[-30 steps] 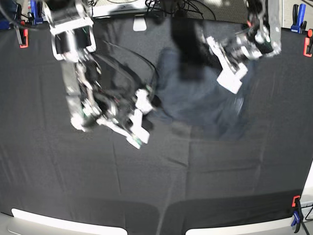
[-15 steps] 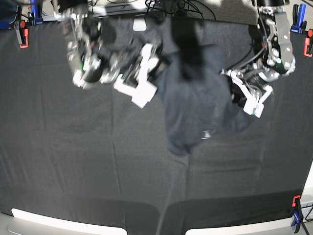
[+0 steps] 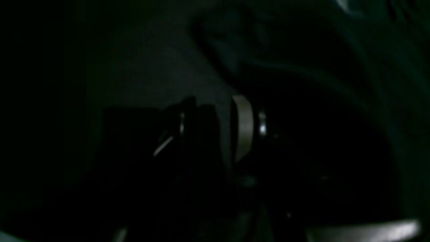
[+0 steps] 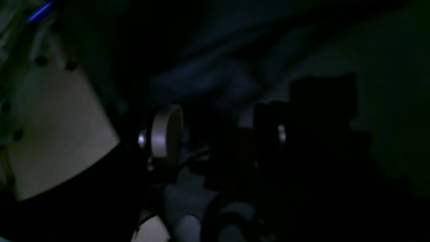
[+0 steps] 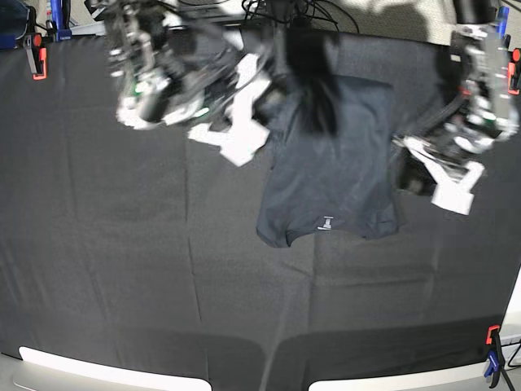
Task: Layout the t-shirt on the table in an organized manner, then fold the t-shirt properly
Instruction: 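Grasp the bundle with both grippers and flip it over, then release the folded shirt and raise both grippers away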
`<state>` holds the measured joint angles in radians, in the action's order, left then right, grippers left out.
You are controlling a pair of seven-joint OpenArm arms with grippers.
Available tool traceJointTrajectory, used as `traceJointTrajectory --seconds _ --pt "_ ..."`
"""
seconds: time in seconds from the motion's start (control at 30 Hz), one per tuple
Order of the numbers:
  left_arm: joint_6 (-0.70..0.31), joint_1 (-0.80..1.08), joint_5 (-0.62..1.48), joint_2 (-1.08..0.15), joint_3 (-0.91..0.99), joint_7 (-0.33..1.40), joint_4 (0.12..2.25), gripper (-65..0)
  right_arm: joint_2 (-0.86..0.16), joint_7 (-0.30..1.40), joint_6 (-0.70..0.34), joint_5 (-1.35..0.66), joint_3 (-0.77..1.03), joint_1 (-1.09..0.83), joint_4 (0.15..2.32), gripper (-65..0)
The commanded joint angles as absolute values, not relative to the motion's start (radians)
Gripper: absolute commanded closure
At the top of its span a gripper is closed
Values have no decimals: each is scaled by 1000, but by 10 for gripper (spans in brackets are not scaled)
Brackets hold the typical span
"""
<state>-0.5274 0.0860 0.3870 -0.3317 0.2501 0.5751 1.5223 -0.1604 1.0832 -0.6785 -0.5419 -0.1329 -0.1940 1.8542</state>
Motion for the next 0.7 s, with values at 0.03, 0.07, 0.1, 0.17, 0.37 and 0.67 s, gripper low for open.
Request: traceJointTrajectory --seconds 0.03,0.07,0.1,0.17,0.37,0.67 --pt "-535 72 449 -358 255 588 1562 -159 -158 1063 -698 -553 -65 -183 1877 -325" --pt "-544 72 460 -357 255 619 1583 -159 -158 1059 -698 -553 -32 -183 1877 -325" --pt "-557 75 474 -354 255 642 1606 -159 -158 1052 -698 -553 -1 -183 1877 -325" --pt "-561 88 484 -338 255 646 1670 -159 -158 1045 -698 -553 57 -183 1877 -325" --pt "-582 135 531 -250 245 637 1881 -159 -158 1043 -698 -553 155 -183 1876 -325" --pt "-523 124 254 -209 104 561 1653 -159 -158 1058 -698 -553 163 -183 1876 -325"
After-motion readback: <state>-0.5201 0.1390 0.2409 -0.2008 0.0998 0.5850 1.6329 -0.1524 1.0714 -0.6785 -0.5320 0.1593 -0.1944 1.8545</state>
